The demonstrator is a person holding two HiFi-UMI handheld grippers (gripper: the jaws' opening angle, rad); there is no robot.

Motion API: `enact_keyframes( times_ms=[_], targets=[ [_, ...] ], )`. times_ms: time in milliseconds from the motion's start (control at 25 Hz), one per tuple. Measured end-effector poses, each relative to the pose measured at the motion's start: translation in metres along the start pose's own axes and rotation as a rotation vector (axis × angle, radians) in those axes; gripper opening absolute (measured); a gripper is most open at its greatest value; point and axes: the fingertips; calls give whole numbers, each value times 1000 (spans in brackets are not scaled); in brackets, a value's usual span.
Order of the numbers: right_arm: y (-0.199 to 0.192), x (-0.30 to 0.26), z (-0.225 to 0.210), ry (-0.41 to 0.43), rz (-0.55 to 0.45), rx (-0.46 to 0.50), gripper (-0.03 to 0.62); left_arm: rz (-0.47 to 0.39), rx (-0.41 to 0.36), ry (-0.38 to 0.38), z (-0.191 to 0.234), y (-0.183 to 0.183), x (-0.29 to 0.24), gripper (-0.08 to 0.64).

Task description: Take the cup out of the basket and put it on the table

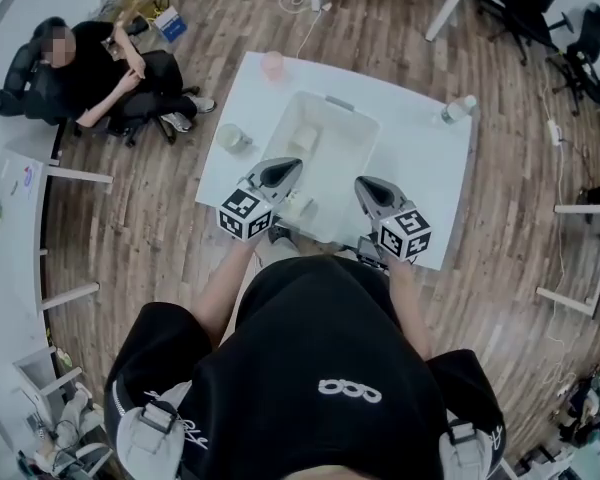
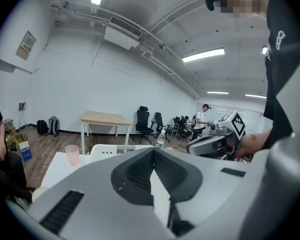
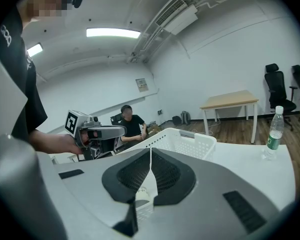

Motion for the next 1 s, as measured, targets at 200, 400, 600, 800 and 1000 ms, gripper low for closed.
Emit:
enact_keyframes(
  times_ms=[200, 400, 600, 800, 1000],
  targets=[
    [7, 2, -6, -16, -9, 4, 26, 7, -7, -7, 2, 1, -13, 8],
    [5, -2, -2, -8, -10, 13, 26, 10, -1, -19, 3, -4, -13, 8],
    [4, 11, -12, -39, -11, 6, 26, 29, -26, -51, -9, -3, -31, 8],
    [4, 20, -19, -84, -10, -3, 26, 94, -62, -81, -9, -8, -45, 9],
    [3, 24, -20, -121, -10, -23, 26, 168, -125, -71, 2, -16, -48, 9]
  ],
)
Point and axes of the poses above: the fingertips, and each gripper's own axes: x backward along the fingers, z to its left, y out of its top, and after that the axes turned 4 degrees about x, right-handed
